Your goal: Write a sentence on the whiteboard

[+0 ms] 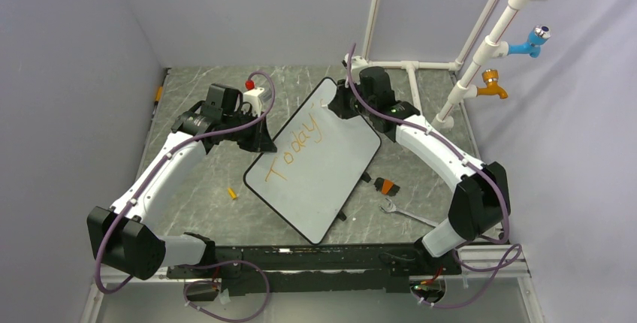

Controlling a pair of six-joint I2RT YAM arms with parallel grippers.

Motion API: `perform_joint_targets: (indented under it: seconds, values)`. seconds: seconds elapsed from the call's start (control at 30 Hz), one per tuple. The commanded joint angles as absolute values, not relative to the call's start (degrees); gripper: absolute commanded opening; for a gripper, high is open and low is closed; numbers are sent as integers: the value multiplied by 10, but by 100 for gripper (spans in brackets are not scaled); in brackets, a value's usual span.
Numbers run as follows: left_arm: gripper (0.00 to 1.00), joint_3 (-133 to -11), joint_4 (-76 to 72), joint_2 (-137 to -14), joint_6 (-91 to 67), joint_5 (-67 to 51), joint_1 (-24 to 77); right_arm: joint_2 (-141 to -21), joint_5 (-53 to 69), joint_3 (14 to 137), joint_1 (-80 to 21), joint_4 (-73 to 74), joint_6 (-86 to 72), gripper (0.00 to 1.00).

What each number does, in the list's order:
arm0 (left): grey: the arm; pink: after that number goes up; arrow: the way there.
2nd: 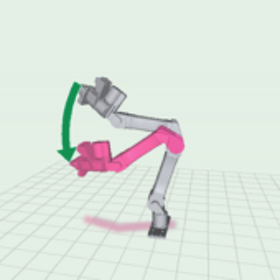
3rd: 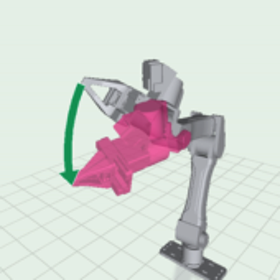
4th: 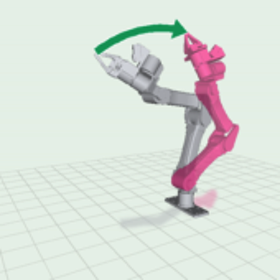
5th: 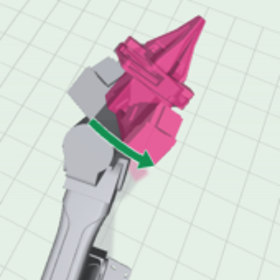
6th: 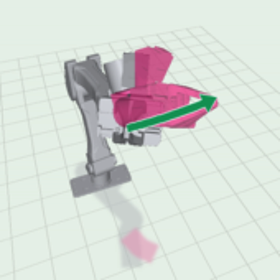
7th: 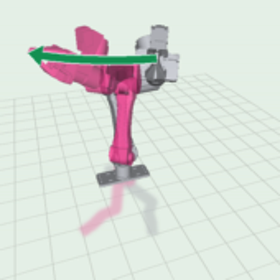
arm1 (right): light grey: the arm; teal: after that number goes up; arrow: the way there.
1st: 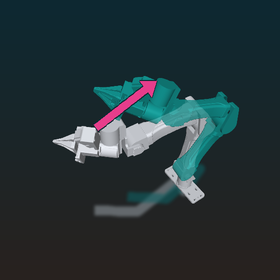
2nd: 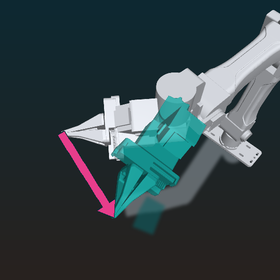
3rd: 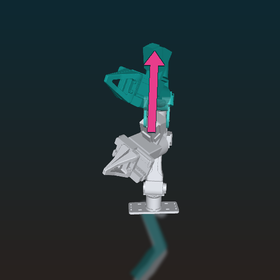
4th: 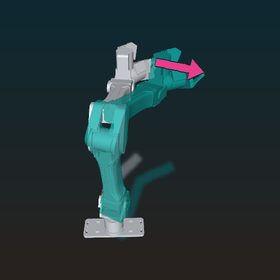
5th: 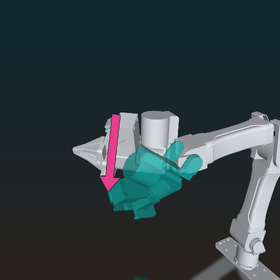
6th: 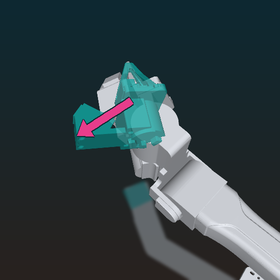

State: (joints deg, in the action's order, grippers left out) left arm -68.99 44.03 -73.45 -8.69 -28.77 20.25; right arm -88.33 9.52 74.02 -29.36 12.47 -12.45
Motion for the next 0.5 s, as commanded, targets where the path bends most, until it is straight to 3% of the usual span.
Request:
perform_joint_targets:
  seconds: [0.0, 0.47]
  values:
    - [0, -695, 408, -723, -23, -216, 205, -871, 105, 721, -301, 135, -127, 0]
    - [0, -694, 408, -723, -23, -215, 206, -867, 61, 717, -301, 150, -115, 0]
